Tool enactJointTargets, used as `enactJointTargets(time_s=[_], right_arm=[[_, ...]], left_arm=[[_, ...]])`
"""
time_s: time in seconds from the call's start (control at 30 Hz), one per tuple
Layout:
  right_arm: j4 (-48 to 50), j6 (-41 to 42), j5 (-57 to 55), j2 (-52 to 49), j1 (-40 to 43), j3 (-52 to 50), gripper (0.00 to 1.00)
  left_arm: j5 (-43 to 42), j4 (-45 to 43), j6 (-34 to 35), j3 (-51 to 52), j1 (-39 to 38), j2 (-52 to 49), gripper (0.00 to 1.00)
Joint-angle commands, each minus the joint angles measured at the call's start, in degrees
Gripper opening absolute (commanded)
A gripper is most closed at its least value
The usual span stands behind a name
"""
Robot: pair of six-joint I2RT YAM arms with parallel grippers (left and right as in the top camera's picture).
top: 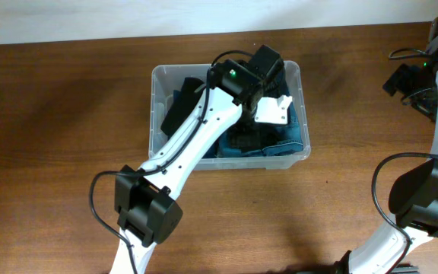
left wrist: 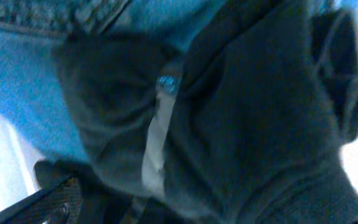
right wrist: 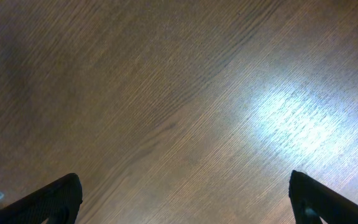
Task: Pack container
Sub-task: 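Carry the black garment into the bin's right side and release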
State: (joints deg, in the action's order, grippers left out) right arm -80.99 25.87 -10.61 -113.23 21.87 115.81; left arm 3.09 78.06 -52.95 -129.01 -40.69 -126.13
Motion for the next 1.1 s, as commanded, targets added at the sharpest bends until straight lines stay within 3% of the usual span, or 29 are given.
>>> enactJointTargets(time_s=[0.0, 0.37, 0.67, 0.7, 0.73, 0.77, 0.83, 1.07], right_arm=[[0.00, 0.07, -0.50, -0.35, -0.04, -0.17, 0.98], [0.00, 0.07, -0.50, -0.35, -0.04, -0.17, 0.98], [0.00, 0.07, -0.50, -0.35, -0.04, -0.17, 0.98], [0.00, 0.07, -0.50, -0.35, -0.04, -0.17, 0.98], [0.00, 0.07, -0.50, -0.35, -0.04, -0.17, 0.98], [0.00, 0.07, -0.50, -0.35, -0.04, -0.17, 0.98], [0.00, 0.07, -0.50, -0.35, -0.04, -0.17, 0.98], [0.00, 0.07, -0.50, -0.35, -0.04, -0.17, 0.98]], left_arm=[[2.38, 0.24, -1.09, -2.38, 0.17, 0.39, 0.99], [2.75, 1.27, 5.16, -15.91, 0.17, 4.98, 0.99], [2.80, 3.04, 9.42, -17.79, 0.17, 9.01, 0.99], [2.78, 3.19, 9.42, -17.79, 0.17, 9.01, 0.68], [3.02, 3.56, 9.40, -17.77, 0.20, 9.01, 0.50], [4.44, 4.15, 9.42, -17.77, 0.24, 9.01, 0.56], [5.60, 5.25, 9.42, -17.77, 0.22, 9.01, 0.96], [7.69, 14.53, 9.44, -17.73, 0.24, 8.98, 0.99]])
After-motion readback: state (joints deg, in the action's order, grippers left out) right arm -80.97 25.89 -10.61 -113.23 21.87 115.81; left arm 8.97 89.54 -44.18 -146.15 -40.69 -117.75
